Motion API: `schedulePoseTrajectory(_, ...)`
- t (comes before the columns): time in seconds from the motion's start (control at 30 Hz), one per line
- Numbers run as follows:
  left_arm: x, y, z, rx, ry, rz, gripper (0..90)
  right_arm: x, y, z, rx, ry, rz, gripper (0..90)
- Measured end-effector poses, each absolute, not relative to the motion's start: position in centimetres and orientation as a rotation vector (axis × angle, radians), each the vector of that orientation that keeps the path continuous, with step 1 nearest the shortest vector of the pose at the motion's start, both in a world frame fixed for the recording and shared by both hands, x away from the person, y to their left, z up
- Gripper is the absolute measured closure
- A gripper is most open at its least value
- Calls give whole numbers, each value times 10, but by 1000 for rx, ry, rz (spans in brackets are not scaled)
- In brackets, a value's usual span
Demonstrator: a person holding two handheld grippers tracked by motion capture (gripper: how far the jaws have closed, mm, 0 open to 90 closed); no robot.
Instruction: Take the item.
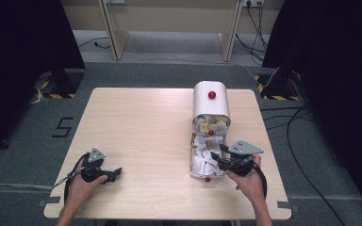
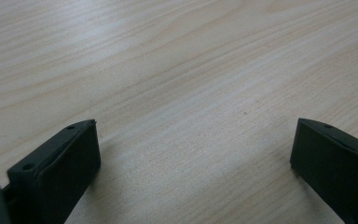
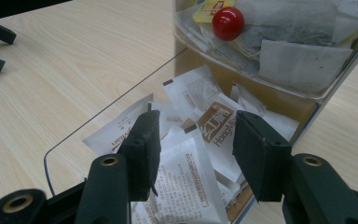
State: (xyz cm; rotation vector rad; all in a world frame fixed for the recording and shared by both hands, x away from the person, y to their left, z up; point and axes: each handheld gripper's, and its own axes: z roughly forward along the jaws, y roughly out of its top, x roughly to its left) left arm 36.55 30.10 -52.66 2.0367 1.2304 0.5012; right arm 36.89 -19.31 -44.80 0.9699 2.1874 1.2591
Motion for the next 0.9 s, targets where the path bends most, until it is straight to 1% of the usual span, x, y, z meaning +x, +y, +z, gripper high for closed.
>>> schedulePoseTrajectory(0.57, 366, 301, -527, 2036, 1230, 501, 9, 378, -184, -449, 946, 2231, 1250, 521)
schedulePoseTrajectory(0.9, 366, 301, -527, 2036, 1230, 501, 9, 384, -180, -456, 952, 2259, 1241, 524)
